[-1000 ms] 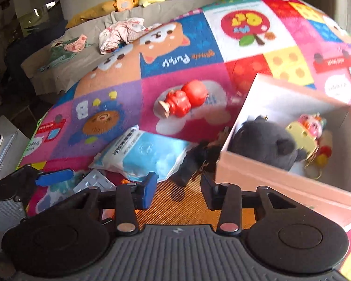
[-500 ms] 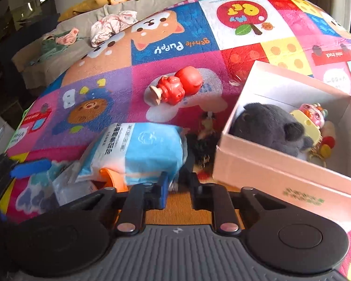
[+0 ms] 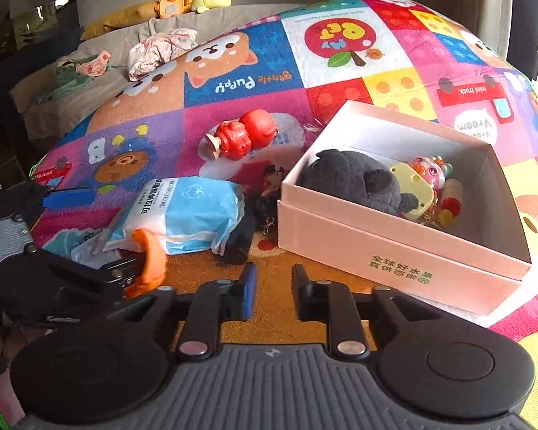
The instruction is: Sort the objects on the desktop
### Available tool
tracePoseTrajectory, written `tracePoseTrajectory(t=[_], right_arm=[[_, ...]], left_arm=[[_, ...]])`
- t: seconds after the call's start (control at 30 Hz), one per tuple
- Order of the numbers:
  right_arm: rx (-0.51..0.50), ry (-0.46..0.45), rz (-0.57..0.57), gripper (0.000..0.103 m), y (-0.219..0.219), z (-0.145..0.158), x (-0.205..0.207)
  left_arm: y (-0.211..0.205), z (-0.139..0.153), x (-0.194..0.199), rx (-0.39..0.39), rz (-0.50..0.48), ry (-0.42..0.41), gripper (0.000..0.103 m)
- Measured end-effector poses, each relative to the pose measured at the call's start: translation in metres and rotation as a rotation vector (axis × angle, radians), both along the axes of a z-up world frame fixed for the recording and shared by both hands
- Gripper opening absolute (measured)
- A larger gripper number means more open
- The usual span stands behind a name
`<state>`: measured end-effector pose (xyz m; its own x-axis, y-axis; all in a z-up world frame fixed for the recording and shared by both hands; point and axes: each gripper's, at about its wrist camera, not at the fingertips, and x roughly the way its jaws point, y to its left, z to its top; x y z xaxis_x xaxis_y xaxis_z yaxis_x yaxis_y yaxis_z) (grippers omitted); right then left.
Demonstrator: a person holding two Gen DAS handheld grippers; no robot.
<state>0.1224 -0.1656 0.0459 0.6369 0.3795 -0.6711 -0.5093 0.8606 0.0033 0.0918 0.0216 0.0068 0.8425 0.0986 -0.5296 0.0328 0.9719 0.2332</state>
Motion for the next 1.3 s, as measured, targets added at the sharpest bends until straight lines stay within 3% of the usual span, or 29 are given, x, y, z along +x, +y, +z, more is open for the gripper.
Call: tracePoseTrajectory(t=[0.1,0.3,0.4,0.47,0.73,0.83,0.93,1.03,1.07,1.17,1.3], right_arm=[[-0.012,-0.032,0.032,0.035,0.012,-0.002,-0.004],[-0.020,-0.013,0.051,0.038,0.042,-0.017,0.013],[-0.051,-0.012,0.023,0.035,0.052,-0.027,0.024],[-0.048,0.005,0.024,0.023,0.050,-0.029,0.025],[-0.125,-0.017,0.101,0.022,-0.001,-0.009,-0.019],[-0.189,-0.070,0.036,0.022,-0.033,-0.007,-0.023],[-0.277,-0.151,-0.122,0.024,-0.062,-0.014,-0.016],[-0.188,-0.111,-0.247,0.036,-0.094,-0.014,-0.008],[-0.124,-0.088,-0.283,0.047,-0.108,-0.014,-0.008],[-0.009,-0.059,-0.349,0.067,-0.130,-0.018,-0.016],[0.078,-0.006,-0.404,0.082,-0.144,-0.032,-0.023]], left_arm=[[0.021,0.007,0.012,0.036,0.126,-0.044,0.103],[0.062,0.021,0.001,-0.080,0.223,-0.055,0.103],[0.071,0.025,-0.013,-0.142,0.220,-0.062,0.103],[0.076,0.026,-0.022,-0.191,0.217,-0.056,0.103],[0.065,0.018,-0.045,-0.269,0.110,0.023,0.103],[0.053,0.013,-0.049,-0.307,0.046,0.071,0.103],[0.040,0.008,-0.048,-0.330,0.002,0.109,0.103],[0.031,0.005,-0.046,-0.320,-0.006,0.134,0.103],[0.028,0.005,-0.045,-0.319,-0.007,0.139,0.103],[0.020,0.005,-0.039,-0.310,-0.010,0.149,0.103],[0.011,0.005,-0.023,-0.298,0.011,0.147,0.103]])
